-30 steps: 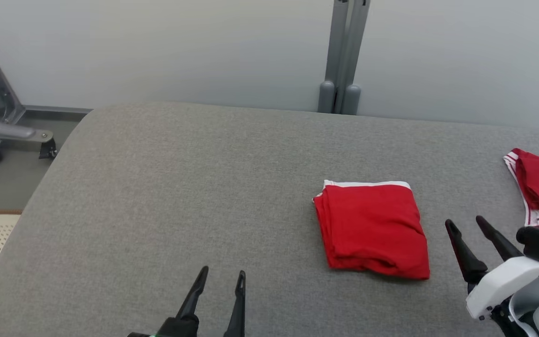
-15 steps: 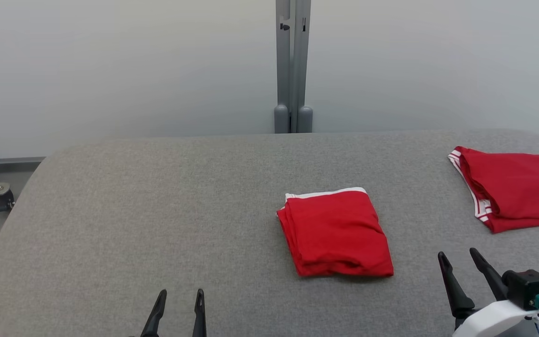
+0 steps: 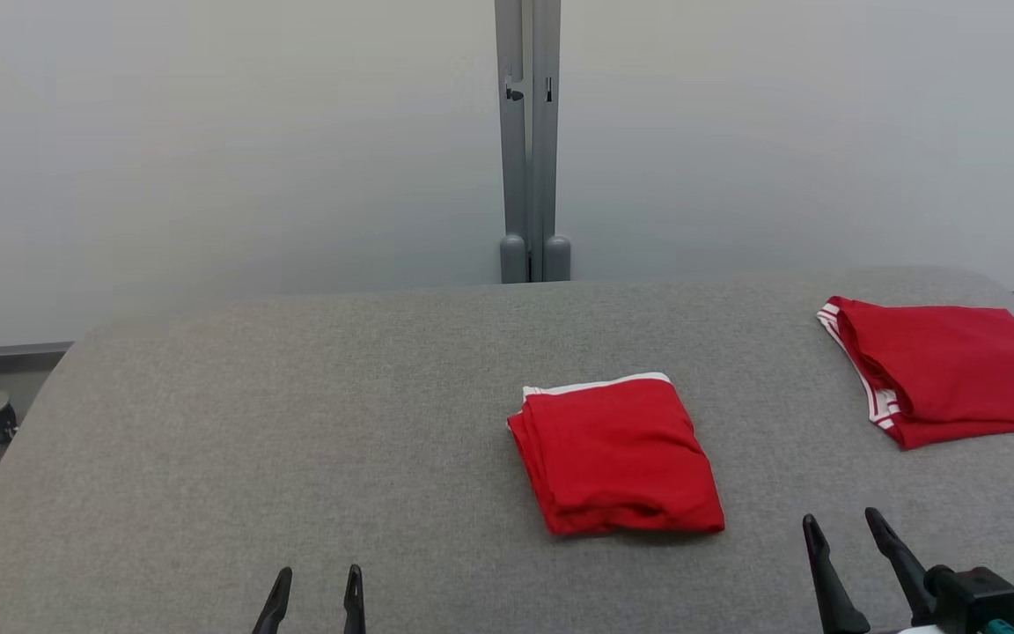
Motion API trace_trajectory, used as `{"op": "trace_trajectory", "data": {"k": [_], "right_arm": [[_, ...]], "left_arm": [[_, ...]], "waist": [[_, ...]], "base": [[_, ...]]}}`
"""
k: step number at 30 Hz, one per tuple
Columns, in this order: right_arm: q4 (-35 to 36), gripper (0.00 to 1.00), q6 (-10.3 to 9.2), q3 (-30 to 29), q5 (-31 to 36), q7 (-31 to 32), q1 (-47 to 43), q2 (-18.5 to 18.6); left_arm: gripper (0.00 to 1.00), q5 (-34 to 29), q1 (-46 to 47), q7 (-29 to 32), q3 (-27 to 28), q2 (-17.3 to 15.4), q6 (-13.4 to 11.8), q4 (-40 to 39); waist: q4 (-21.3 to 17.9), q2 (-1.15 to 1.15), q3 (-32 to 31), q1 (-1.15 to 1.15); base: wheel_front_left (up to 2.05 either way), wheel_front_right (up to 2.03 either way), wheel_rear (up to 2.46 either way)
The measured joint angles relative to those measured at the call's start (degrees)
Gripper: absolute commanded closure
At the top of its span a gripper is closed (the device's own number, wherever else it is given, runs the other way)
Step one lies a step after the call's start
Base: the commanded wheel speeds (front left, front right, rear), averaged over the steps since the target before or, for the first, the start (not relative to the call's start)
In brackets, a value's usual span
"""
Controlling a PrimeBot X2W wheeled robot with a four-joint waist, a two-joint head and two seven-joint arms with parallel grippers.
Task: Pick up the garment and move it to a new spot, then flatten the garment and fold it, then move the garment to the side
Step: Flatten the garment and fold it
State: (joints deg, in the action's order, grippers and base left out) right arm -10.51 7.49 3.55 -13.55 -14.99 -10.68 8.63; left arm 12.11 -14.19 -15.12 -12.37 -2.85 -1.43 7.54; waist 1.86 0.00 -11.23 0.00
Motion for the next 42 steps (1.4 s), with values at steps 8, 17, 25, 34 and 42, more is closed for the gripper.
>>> {"op": "trace_trajectory", "data": {"k": [8,17,25,34,42], "right_arm": [[1.14,0.00,0.00,0.04,1.13,0.00,-1.60,-1.07],[1.23,0.00,0.00,0.24,1.27,0.00,-1.62,-1.11],[1.18,0.00,0.00,0.30,1.60,0.00,-1.62,-1.27],[1.18,0.00,0.00,-0.07,1.69,0.00,-1.62,-1.37],[0.89,0.00,0.00,0.33,2.08,0.00,-1.54,-1.23]], "left_arm": [[0.00,-0.64,-0.43,0.00,0.35,0.00,0.25,-0.25],[0.00,-0.74,-0.44,0.00,-0.02,0.00,0.34,0.12],[0.00,-0.75,-0.49,0.00,-0.14,0.00,0.34,0.31],[0.00,-1.15,-0.52,0.00,-0.14,0.00,0.29,0.40],[0.00,-1.19,-0.65,0.00,-0.16,0.00,0.23,0.47]], "waist": [[-0.62,0.00,-0.31,0.00],[-0.38,0.00,-0.32,0.00],[-0.24,0.00,-0.38,0.00],[-0.13,0.00,-0.33,0.00],[-0.19,0.00,-0.42,0.00]], "base": [[0.00,0.00,0.00],[0.00,0.00,0.00],[0.00,0.00,0.00],[0.00,0.00,0.00],[0.00,0.00,0.00]]}}
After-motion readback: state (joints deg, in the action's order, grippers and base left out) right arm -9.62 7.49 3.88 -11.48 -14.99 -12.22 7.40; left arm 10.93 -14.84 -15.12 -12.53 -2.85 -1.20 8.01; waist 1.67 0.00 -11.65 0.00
